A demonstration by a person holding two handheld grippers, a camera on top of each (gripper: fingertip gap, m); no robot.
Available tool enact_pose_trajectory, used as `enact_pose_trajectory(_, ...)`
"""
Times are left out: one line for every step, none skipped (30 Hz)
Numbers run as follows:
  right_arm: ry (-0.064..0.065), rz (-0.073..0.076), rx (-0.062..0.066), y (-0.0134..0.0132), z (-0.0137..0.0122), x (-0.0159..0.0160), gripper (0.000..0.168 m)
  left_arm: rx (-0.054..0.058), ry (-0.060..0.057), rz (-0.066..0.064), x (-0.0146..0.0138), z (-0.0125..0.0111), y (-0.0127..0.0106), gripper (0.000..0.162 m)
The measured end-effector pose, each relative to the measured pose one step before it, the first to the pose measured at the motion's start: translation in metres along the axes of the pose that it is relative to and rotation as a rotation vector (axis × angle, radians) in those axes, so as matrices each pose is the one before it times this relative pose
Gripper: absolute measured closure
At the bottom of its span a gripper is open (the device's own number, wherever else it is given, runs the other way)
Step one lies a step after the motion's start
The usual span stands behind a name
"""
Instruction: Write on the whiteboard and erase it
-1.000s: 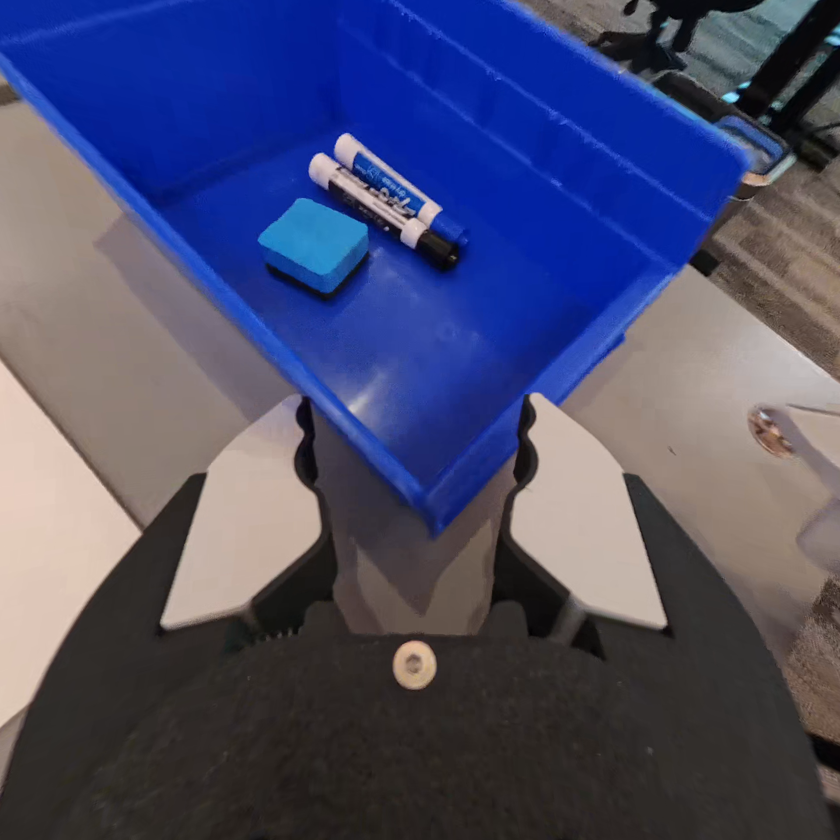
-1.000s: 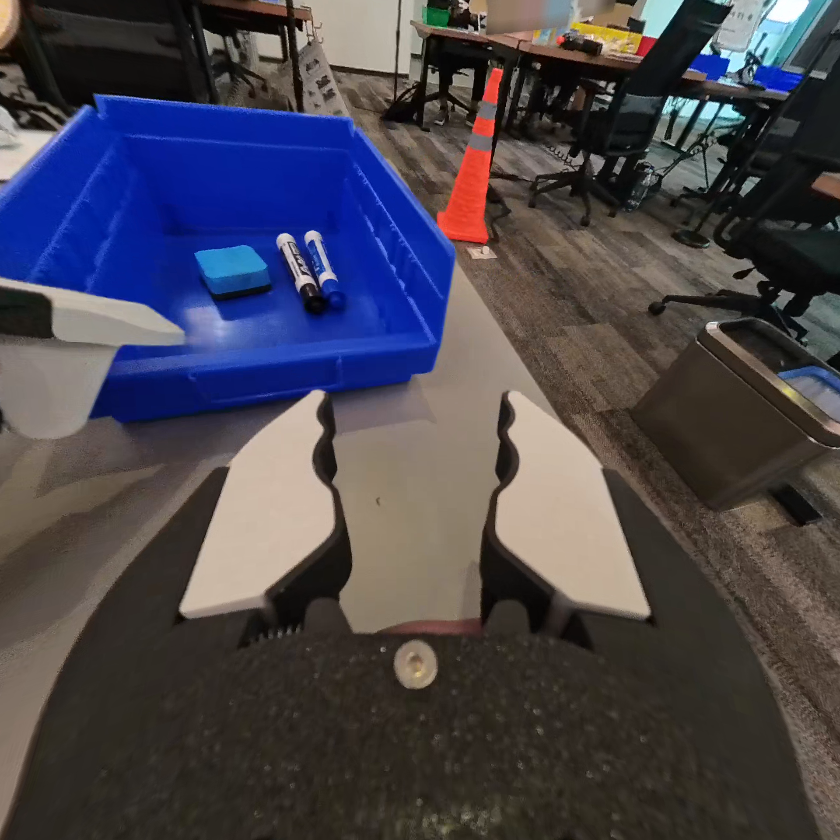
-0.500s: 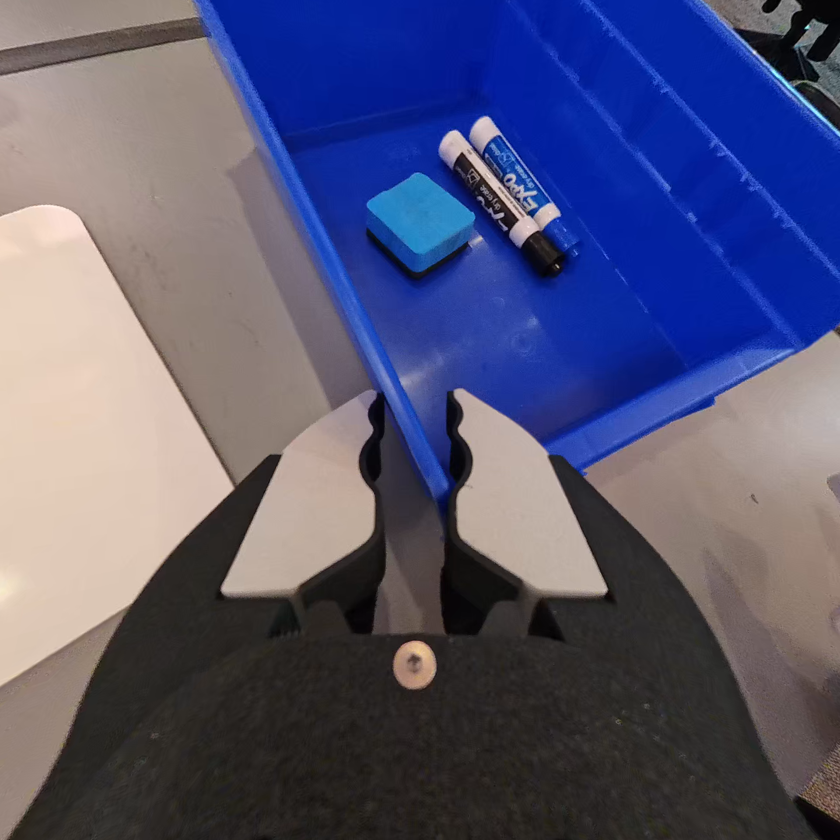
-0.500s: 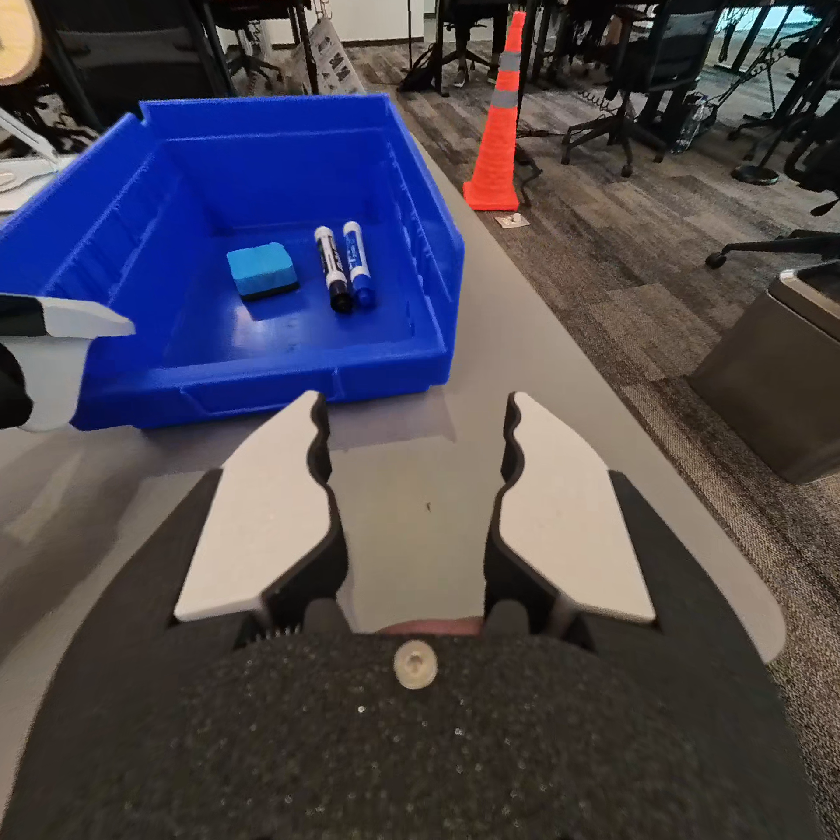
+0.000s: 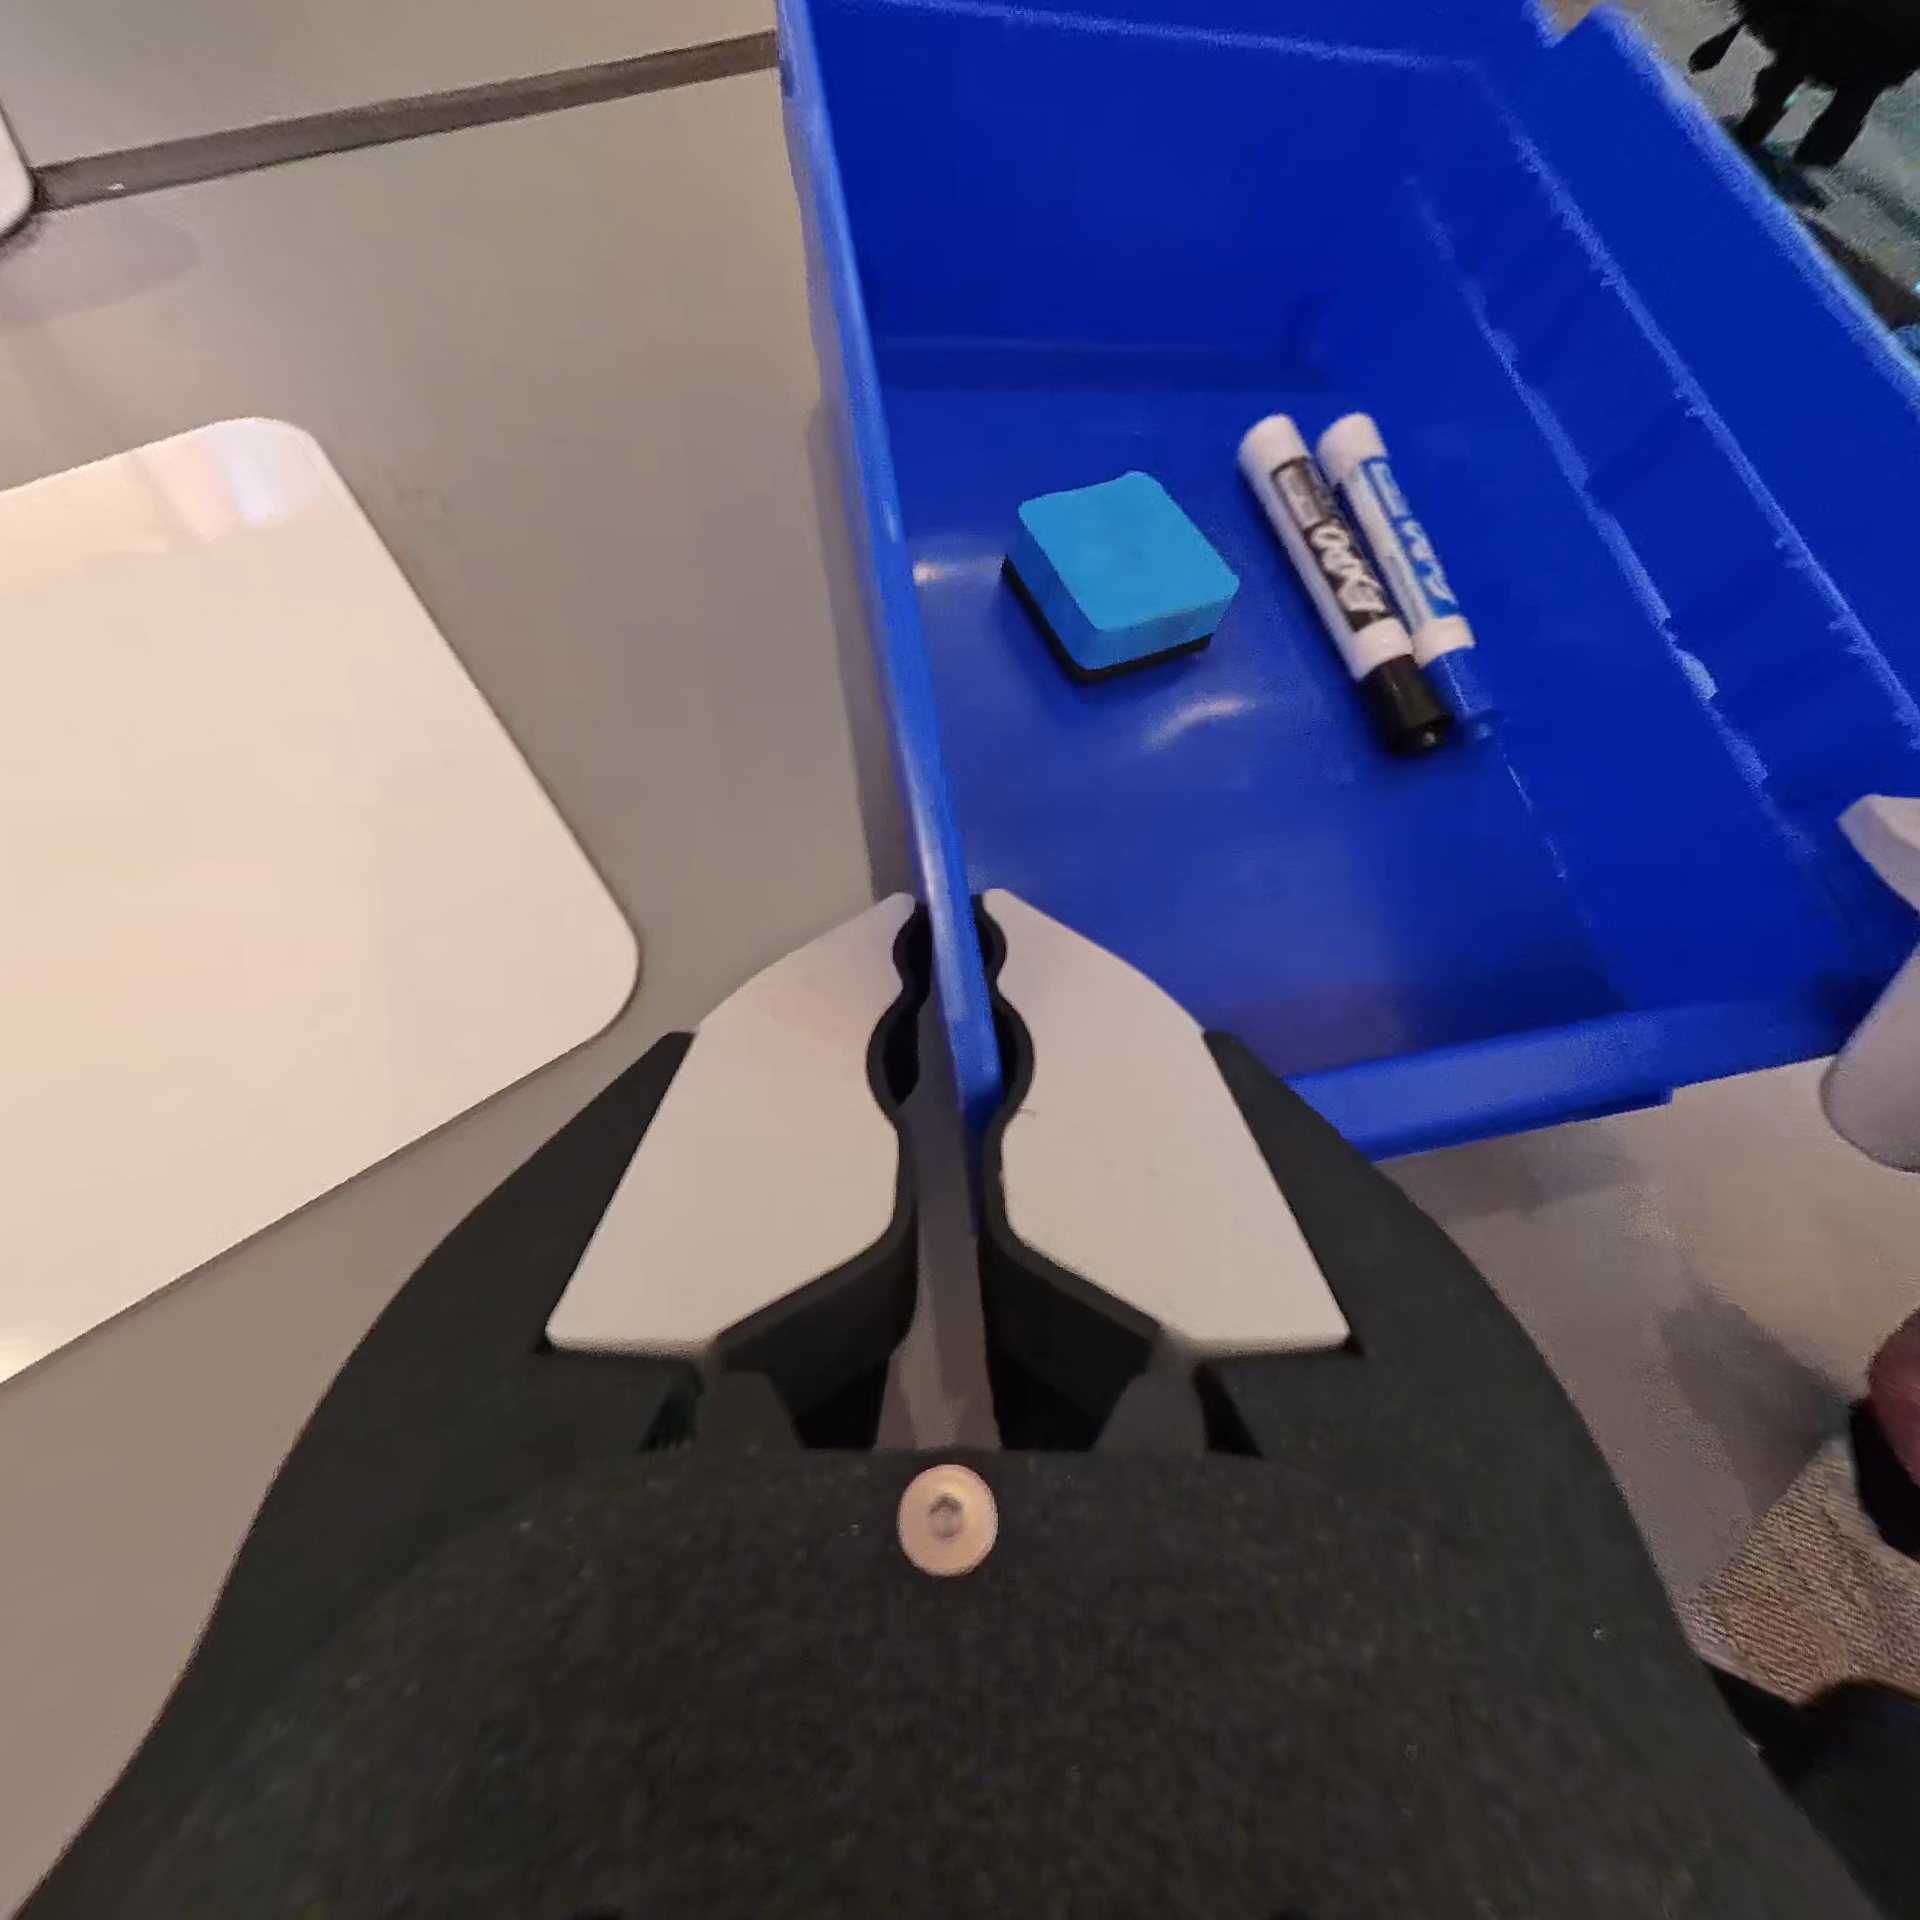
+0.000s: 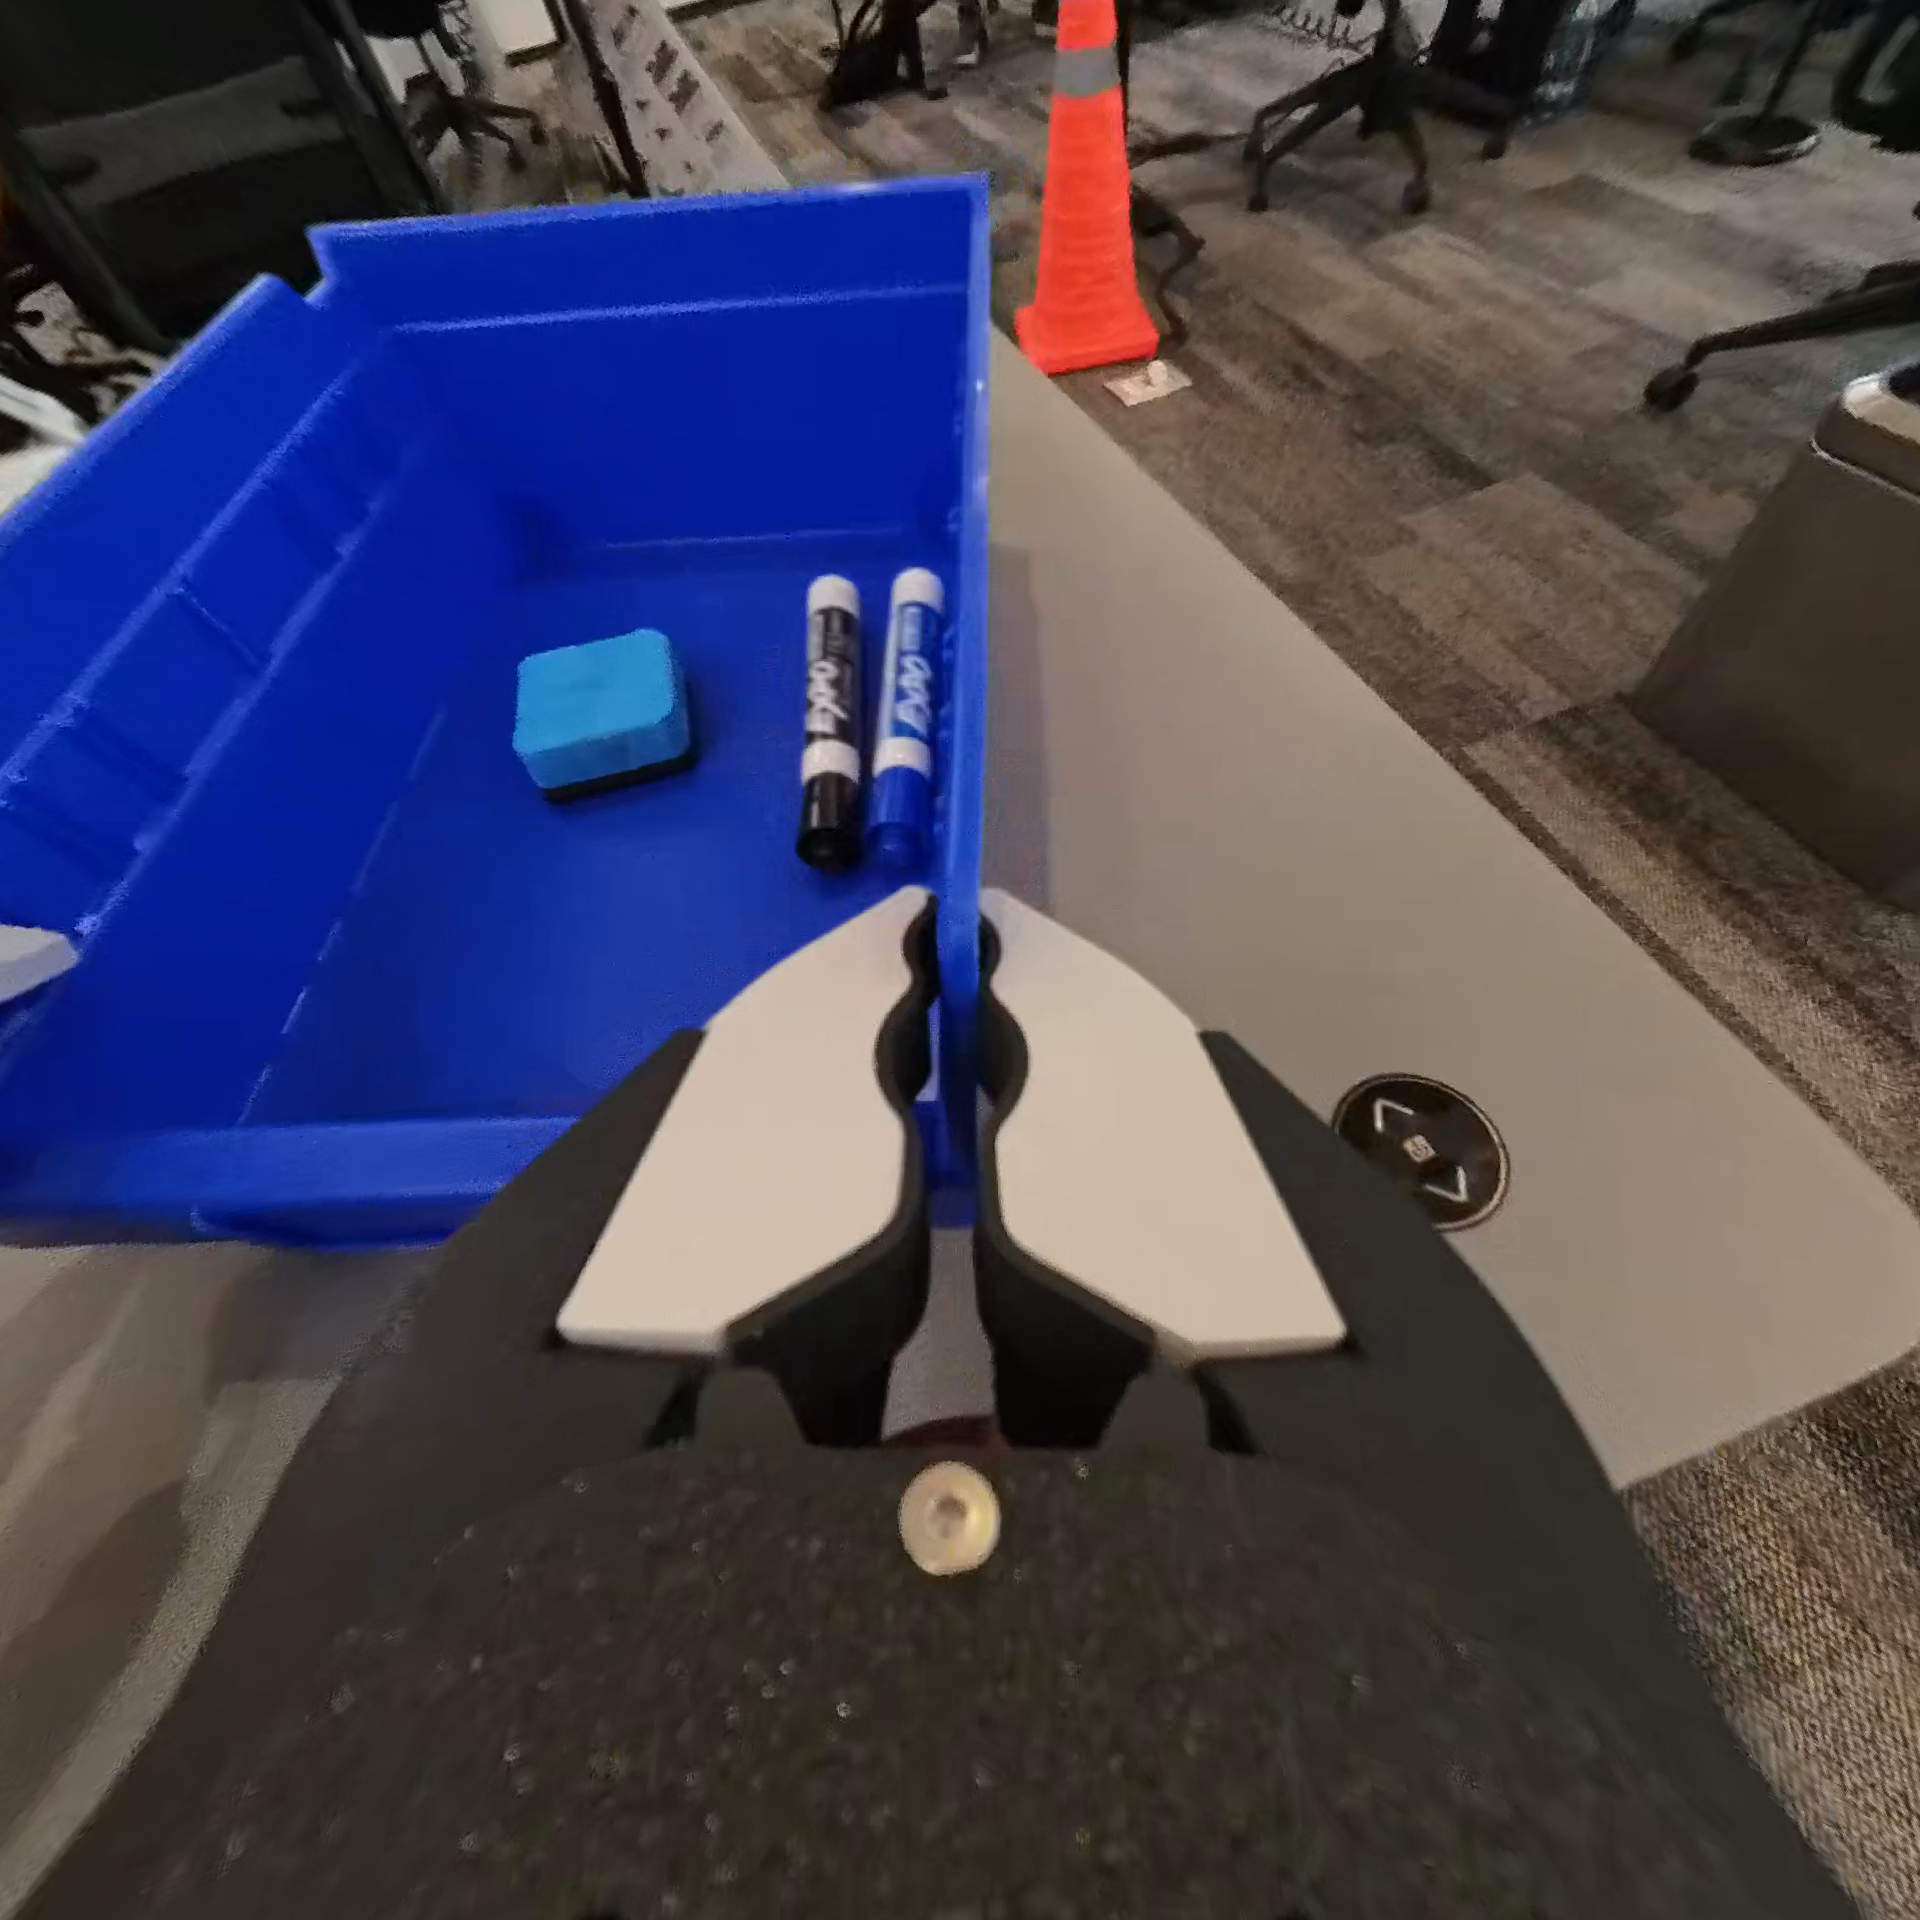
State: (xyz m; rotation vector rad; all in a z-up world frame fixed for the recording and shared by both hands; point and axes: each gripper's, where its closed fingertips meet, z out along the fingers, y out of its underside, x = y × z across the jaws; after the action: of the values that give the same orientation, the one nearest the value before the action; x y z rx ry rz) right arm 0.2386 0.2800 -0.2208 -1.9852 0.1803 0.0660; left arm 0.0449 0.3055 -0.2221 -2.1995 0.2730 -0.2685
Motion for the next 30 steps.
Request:
enact_pose_trajectory(-0.0124,-0.0136,0.0005,0.00002,-0.00268,-0.00581,0.166,0.0036,0.0074,-0.0148,-0.00456,-0.00513,0.00046,0.156)
enact_pose_trajectory(-0.0016,-0.0133,-0.0007,-0.00012,-0.00377,-0.00830,0.166,0.0000,-0.0101,-0.0110,-0.00728,-0.00610,0.00092,0.156)
enact_pose_trajectory(-0.0012,-0.0093,0.0043,-0.00127,-0.00494,-0.01057,0.166,0.0098,-0.0066,-0.0037,-0.00910,-0.00761,0.00012,0.157)
enact_pose_trajectory(-0.0101,-0.0154,0.0151,-0.00288,-0.00545,-0.01340,0.166,0.0145,-0.0049,-0.0070,-0.01145,-0.00887,-0.00031,0.157)
enact_pose_trajectory(-0.0165,-0.0235,0.0214,-0.00377,-0.00513,-0.01602,0.166,0.0122,-0.0121,-0.0131,-0.01408,-0.01014,0.00004,0.158)
enact_pose_trajectory(-0.0184,-0.0219,0.0172,-0.00366,-0.00464,-0.01815,0.165,0.0099,-0.0189,-0.0037,-0.01611,-0.01125,-0.00026,0.158)
enact_pose_trajectory(-0.0206,-0.0093,0.0103,-0.00293,-0.00381,-0.01984,0.165,0.0116,-0.0208,0.0009,-0.01758,-0.01226,-0.00055,0.158)
enact_pose_trajectory(-0.0264,-0.0019,0.0082,-0.00180,-0.00267,-0.02150,0.165,0.0077,-0.0261,-0.0022,-0.01961,-0.01243,0.00003,0.158)
enact_pose_trajectory(-0.0310,-0.0081,0.0074,-0.00062,-0.00127,-0.02291,0.165,0.0054,-0.0292,-0.0075,-0.02113,-0.01242,0.00061,0.158)
enact_pose_trajectory(-0.0336,-0.0084,0.0045,0.00046,0.00010,-0.02376,0.165,0.0052,-0.0354,-0.0040,-0.02231,-0.01210,0.00138,0.158)
enact_pose_trajectory(-0.0375,-0.0085,0.0007,0.00092,0.00138,-0.02432,0.165,0.0055,-0.0409,0.0004,-0.02295,-0.01143,0.00219,0.158)
enact_pose_trajectory(-0.0359,-0.0140,-0.0010,0.00068,0.00254,-0.02348,0.165,0.0038,-0.0353,-0.0101,-0.02209,-0.01021,0.00330,0.158)
enact_pose_trajectory(-0.0357,-0.0094,-0.0013,-0.00005,0.00374,-0.02226,0.165,-0.0022,-0.0336,-0.0132,-0.02119,-0.00876,0.00441,0.158)
enact_pose_trajectory(-0.0375,-0.0029,-0.0047,0.00051,0.00469,-0.02112,0.165,0.0008,-0.0323,-0.0128,-0.02021,-0.00751,0.00440,0.158)
enact_pose_trajectory(-0.0310,-0.0089,-0.0105,0.00183,0.00578,-0.01918,0.165,0.0007,-0.0293,-0.0162,-0.01846,-0.00547,0.00468,0.158)
enact_pose_trajectory(-0.0258,-0.0145,-0.0123,0.00268,0.00597,-0.01702,0.165,-0.0084,-0.0294,-0.0123,-0.01680,-0.00327,0.00565,0.158)
enact_pose_trajectory(-0.0233,-0.0120,-0.0127,0.00312,0.00584,-0.01426,0.166,-0.0116,-0.0213,-0.0079,-0.01388,-0.00134,0.00589,0.159)
enact_pose_trajectory(-0.0195,-0.0072,-0.0153,0.00390,0.00548,-0.01118,0.166,-0.0134,-0.0116,-0.0021,-0.01084,0.00022,0.00596,0.159)
enact_pose_trajectory(-0.0176,-0.0023,-0.0170,0.00440,0.00493,-0.00865,0.165,-0.0132,-0.0049,-0.0067,-0.00836,0.00112,0.00576,0.158)
enact_pose_trajectory(-0.0154,-0.0009,-0.0175,0.00487,0.00435,-0.00629,0.165,-0.0156,0.0018,-0.0085,-0.00606,0.00191,0.00574,0.158)
enact_pose_trajectory(-0.0120,-0.0030,-0.0182,0.00511,0.00378,-0.00450,0.165,-0.0143,0.0024,-0.0048,-0.00448,0.00275,0.00510,0.158)
enact_pose_trajectory(-0.0079,-0.0080,0.0025,0.00288,0.00288,-0.00263,0.165,-0.0115,0.0013,0.0018,-0.00297,0.00395,0.00523,0.158)
enact_pose_trajectory(-0.0020,-0.0119,0.0119,0.00198,0.00237,-0.00107,0.165,0.0027,-0.0011,0.0017,-0.00183,0.00387,0.00411,0.158)
enact_pose_trajectory(0.0017,-0.0144,0.0099,0.00178,0.00240,0.00013,0.164,0.0163,0.0106,-0.0017,0.00075,0.00295,0.00290,0.156)
enact_pose_trajectory(-0.0098,-0.0166,0.0093,0.00011,0.00114,-0.00014,0.161,0.0330,0.0271,0.0018,0.00321,-0.00025,-0.00061,0.150)
enact_pose_trajectory(-0.0299,-0.0163,0.0008,-0.00071,-0.00074,-0.00155,0.153,0.0056,0.0518,-0.0027,0.00682,-0.00189,0.00169,0.135)
enact_pose_trajectory(-0.0342,-0.0176,-0.0019,-0.00173,-0.00360,-0.00100,0.133,-0.0065,0.0533,-0.0229,0.00684,-0.00473,0.00178,0.102)
enact_pose_trajectory(-0.0300,-0.0232,0.0105,-0.00368,-0.00804,0.00081,0.116,0.0061,0.0558,-0.0170,0.00630,-0.00951,-0.00062,0.073)
enact_pose_trajectory(-0.0344,-0.0316,0.0308,-0.00514,-0.01175,0.00085,0.113,0.0267,0.0338,-0.0129,0.00203,-0.01488,-0.00290,0.070)
enact_pose_trajectory(-0.0474,-0.0415,0.0439,-0.00450,-0.01390,-0.00118,0.112,0.0463,0.0344,-0.0010,-0.00041,-0.01848,-0.00549,0.073)
